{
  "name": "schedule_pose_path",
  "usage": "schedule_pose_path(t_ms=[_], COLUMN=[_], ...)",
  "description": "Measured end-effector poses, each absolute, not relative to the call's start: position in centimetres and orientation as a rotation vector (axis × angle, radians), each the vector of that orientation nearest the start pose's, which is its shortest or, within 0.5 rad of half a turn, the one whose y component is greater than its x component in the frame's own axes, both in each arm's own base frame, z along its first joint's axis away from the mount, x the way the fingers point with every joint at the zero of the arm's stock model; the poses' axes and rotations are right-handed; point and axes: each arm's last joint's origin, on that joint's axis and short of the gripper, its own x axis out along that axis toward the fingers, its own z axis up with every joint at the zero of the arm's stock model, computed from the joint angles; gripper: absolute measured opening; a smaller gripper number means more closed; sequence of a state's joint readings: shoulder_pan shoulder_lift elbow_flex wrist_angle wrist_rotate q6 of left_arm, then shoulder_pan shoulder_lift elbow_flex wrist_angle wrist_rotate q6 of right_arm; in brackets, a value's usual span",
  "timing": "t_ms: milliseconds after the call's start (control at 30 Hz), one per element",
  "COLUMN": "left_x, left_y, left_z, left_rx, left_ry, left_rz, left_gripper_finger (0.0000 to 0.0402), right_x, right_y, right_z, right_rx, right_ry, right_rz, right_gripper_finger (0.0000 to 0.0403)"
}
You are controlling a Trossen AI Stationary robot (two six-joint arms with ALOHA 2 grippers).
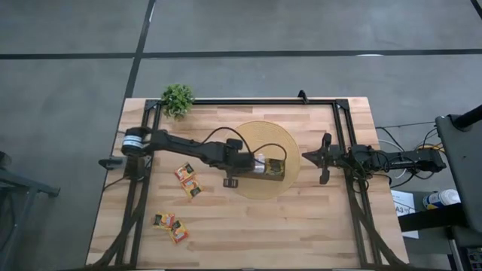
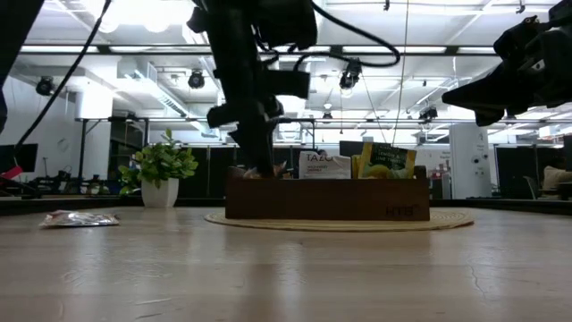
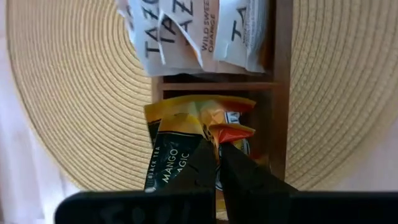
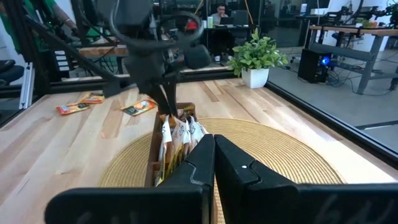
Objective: Pick & Place Tea
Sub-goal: Put the orange tea bag into the left section of the wooden organizer
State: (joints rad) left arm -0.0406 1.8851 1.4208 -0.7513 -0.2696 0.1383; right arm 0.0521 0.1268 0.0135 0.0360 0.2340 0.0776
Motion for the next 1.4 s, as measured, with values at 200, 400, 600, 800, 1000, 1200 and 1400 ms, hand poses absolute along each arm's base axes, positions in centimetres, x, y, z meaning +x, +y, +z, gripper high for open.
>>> schedule_pose_path(t_ms=[200,400,600,800,1000,1200,1400], left_x=[39.0,39.7,39.8,39.7,39.5,39.4,39.4], left_y=[-0.7,-0.7,-0.6,-0.4,-0.5,-0.5,-0.5], left_z=[18.9,17.8,18.1,19.0,19.6,20.7,21.6], left_rx=[0.327,0.351,0.343,0.312,0.286,0.286,0.291], left_ry=[1.248,1.259,1.258,1.271,1.311,1.332,1.355], left_rz=[0.135,0.166,0.171,0.152,0.142,0.142,0.142], left_gripper_finger=[0.0006,0.0027,0.0064,0.0113,0.0158,0.0191,0.0217], right_x=[10.4,10.4,10.4,10.4,10.4,10.4,10.4], right_y=[-0.1,-0.1,-0.1,-0.1,-0.1,-0.1,-0.1], right_z=[16.1,16.1,16.1,16.1,16.1,16.1,16.1], right_rx=[0.066,0.066,0.066,0.066,0.066,0.066,0.066], right_ry=[0.069,0.069,0.069,0.070,0.069,0.069,0.069], right_rz=[-0.185,-0.185,-0.185,-0.185,-0.185,-0.185,-0.185], right_gripper_finger=[0.0009,0.0009,0.0009,0.0009,0.0009,0.0009,0.0008])
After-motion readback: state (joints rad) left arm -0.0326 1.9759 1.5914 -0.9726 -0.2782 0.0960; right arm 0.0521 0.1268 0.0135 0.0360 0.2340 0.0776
